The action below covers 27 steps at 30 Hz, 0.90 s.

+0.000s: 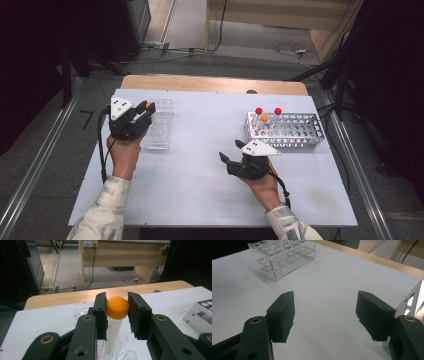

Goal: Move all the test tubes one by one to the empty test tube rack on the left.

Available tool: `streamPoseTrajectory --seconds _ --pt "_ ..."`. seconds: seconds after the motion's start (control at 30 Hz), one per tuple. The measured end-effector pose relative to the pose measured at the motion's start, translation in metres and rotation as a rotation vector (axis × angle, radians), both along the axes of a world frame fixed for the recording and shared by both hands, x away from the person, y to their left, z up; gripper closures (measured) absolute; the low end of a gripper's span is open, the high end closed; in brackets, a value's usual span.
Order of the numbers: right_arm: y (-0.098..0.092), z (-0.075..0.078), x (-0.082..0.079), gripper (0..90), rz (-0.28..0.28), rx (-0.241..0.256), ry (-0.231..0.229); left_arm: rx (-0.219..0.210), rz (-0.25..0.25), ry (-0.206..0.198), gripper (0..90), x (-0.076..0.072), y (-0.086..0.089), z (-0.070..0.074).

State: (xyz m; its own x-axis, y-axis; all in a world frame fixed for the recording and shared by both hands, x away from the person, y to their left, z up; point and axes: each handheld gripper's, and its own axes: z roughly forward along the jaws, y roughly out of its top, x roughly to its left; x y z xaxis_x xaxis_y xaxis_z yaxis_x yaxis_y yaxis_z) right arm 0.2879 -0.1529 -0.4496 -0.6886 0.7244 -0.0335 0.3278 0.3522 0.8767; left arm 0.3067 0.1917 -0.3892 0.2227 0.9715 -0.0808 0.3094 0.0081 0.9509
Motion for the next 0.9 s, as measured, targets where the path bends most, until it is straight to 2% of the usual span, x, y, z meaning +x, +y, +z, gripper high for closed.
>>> streamPoseTrajectory --seconds 0.57,0.73,0.9 --pt "0.0 -0.001 0.0 29.7 0.006 -0.005 -0.002 0.022 0.023 0.059 70.0 0.008 -0.006 -0.035" --pt "0.0 -0.001 0.0 29.7 0.004 -0.007 0.001 0.024 0.025 0.059 68.9 0.007 -0.005 -0.037" --pt "0.0 -0.001 0.0 29.5 0.002 -0.007 0.001 0.017 0.022 0.064 61.5 0.007 -0.005 -0.037"
